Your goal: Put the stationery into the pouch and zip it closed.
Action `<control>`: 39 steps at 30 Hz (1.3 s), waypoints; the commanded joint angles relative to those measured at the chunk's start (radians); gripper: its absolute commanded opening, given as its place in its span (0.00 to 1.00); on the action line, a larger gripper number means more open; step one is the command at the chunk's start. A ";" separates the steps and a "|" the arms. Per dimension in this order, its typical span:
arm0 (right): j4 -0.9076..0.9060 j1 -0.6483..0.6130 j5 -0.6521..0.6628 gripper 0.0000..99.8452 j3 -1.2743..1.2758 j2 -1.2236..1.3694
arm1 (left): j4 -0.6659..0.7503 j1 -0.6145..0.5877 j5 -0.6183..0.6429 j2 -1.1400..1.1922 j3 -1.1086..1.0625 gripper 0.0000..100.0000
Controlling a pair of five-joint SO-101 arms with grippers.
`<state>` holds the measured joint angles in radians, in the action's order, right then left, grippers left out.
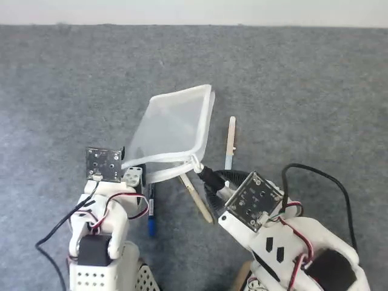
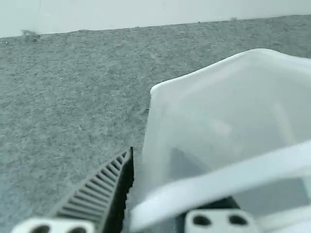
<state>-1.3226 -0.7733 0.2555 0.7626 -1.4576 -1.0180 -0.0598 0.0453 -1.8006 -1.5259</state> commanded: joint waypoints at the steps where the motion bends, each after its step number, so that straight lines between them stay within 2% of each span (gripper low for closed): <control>1: 0.007 -0.013 0.014 0.01 -0.008 -0.021 | 0.023 0.002 -0.011 -0.018 0.031 0.03; 8: 0.025 0.002 0.014 0.02 0.035 -0.016 | -0.040 -0.006 -0.008 -0.018 0.097 0.01; 14: 0.030 0.110 -0.014 0.22 0.074 -0.016 | -0.068 -0.006 -0.006 -0.018 0.133 0.01; 16: 0.030 0.119 -0.051 0.25 0.084 -0.016 | -0.068 -0.008 -0.006 -0.018 0.133 0.01; 19: 0.030 0.125 -0.055 0.25 0.094 -0.015 | -0.068 -0.009 -0.006 -0.018 0.134 0.01; 23: 0.028 0.136 -0.058 0.25 0.097 -0.015 | -0.063 -0.087 -0.005 -0.020 0.148 0.01; 28: 0.031 0.232 -0.064 0.24 0.110 -0.013 | -0.069 -0.103 -0.005 -0.020 0.168 0.01; 32: 0.137 0.292 -0.060 0.20 0.229 -0.013 | -0.074 -0.097 -0.005 -0.014 0.200 0.01; 39: 0.257 0.372 -0.066 0.22 0.338 -0.015 | -0.132 -0.097 -0.006 -0.012 0.314 0.01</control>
<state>-1.1155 -0.4266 0.2064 1.0971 -1.4638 -1.1469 -0.1565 0.0453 -1.8006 -1.3065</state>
